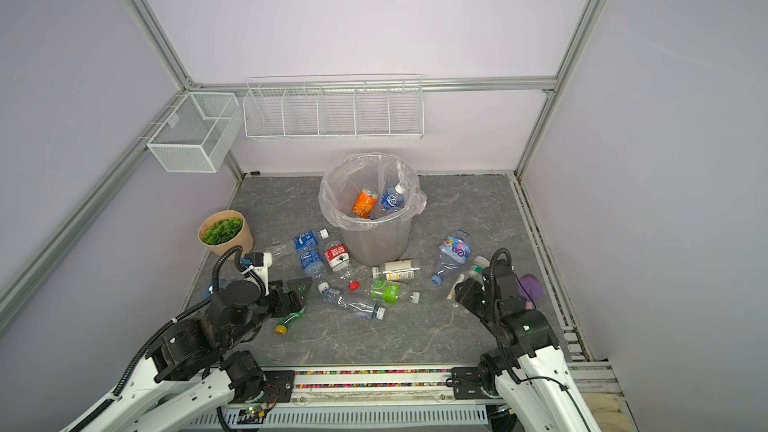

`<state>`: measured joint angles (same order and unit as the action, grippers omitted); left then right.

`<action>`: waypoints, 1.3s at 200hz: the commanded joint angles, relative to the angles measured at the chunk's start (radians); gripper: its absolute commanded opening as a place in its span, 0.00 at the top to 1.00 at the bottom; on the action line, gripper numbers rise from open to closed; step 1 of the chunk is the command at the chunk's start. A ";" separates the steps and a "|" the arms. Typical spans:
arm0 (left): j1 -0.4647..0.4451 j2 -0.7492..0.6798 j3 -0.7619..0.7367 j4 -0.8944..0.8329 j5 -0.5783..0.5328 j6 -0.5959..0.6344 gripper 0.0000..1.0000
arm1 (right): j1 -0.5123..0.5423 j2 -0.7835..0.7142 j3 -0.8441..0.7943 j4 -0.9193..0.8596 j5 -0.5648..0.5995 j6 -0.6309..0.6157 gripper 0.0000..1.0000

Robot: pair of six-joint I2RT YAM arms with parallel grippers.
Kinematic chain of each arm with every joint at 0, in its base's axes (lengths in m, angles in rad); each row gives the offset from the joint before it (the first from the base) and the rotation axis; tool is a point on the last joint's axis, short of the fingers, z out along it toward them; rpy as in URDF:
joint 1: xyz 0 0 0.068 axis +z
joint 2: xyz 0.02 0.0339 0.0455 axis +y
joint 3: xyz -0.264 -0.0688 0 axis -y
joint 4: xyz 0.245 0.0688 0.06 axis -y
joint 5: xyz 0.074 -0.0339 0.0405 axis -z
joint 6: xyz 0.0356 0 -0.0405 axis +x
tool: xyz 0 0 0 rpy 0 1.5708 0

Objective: Throw the plastic bottles in the bin
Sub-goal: 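Lift the clear green-label bottle upright with the right gripper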

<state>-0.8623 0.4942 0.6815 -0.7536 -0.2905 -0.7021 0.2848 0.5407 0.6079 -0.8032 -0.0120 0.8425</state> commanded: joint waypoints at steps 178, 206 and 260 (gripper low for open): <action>0.002 0.043 -0.018 0.091 0.026 -0.028 0.05 | 0.078 0.033 0.324 0.129 -0.231 -0.244 0.94; 0.003 0.059 -0.021 0.095 0.028 -0.027 0.05 | 0.106 0.057 0.377 0.134 -0.210 -0.260 0.93; 0.002 0.073 -0.062 0.121 0.030 -0.029 0.04 | 0.141 0.127 0.462 0.162 -0.190 -0.291 0.93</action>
<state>-0.8623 0.5621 0.6426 -0.6514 -0.2626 -0.7223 0.4122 0.6392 1.0321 -0.6865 -0.2218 0.5877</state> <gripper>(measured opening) 0.958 0.529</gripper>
